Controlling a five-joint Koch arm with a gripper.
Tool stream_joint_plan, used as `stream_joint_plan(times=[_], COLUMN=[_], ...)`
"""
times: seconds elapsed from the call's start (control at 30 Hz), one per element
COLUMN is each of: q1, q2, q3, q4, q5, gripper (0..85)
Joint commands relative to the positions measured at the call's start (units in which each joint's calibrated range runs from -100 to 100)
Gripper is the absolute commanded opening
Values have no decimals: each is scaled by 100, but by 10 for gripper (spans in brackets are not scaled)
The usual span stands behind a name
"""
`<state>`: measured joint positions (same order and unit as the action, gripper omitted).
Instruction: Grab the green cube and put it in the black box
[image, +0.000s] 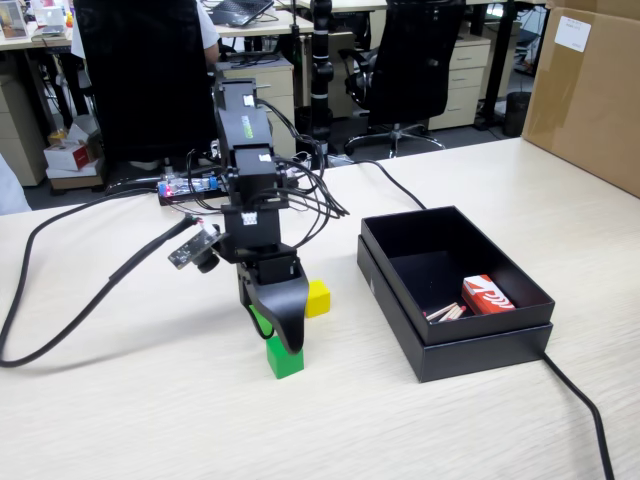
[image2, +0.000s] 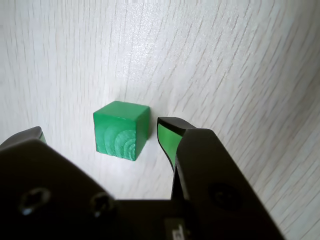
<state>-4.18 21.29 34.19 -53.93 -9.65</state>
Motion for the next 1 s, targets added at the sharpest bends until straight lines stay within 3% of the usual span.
stream_joint_plan(times=[0.0,0.57,0.97], q1=[10,63,15], q2=[-47,642,814], q3=[525,815,915], q4=[-28,-20,-20], q5=[-20,-5,-39], gripper=[449,416,7])
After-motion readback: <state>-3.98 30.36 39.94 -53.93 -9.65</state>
